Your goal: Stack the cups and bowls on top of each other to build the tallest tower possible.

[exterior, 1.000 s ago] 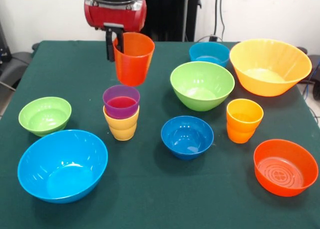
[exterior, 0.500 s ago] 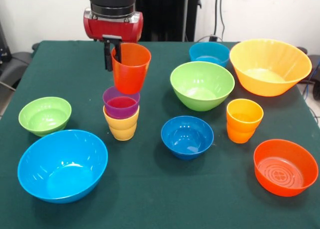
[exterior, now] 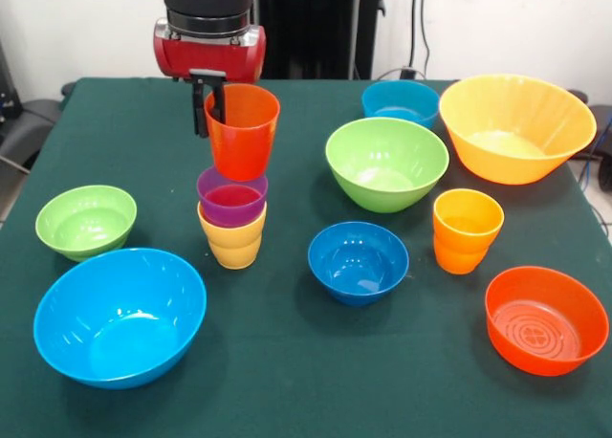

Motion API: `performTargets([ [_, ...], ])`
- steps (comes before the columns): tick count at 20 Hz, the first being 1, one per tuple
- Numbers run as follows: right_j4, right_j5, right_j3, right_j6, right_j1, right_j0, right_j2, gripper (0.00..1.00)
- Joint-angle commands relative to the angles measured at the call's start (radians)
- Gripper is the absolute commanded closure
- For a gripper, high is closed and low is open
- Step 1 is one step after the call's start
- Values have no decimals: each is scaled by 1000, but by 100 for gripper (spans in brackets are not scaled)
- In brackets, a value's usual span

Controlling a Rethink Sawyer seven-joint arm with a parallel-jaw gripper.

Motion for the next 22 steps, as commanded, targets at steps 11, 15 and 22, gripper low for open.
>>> performTargets([
  [11,-132,-108,36,-61,107,-32,96,100],
  [15,-139,-120,27,-64,119,-38,100,100],
  [22,-172,-161,30,-44,140,-50,109,100],
])
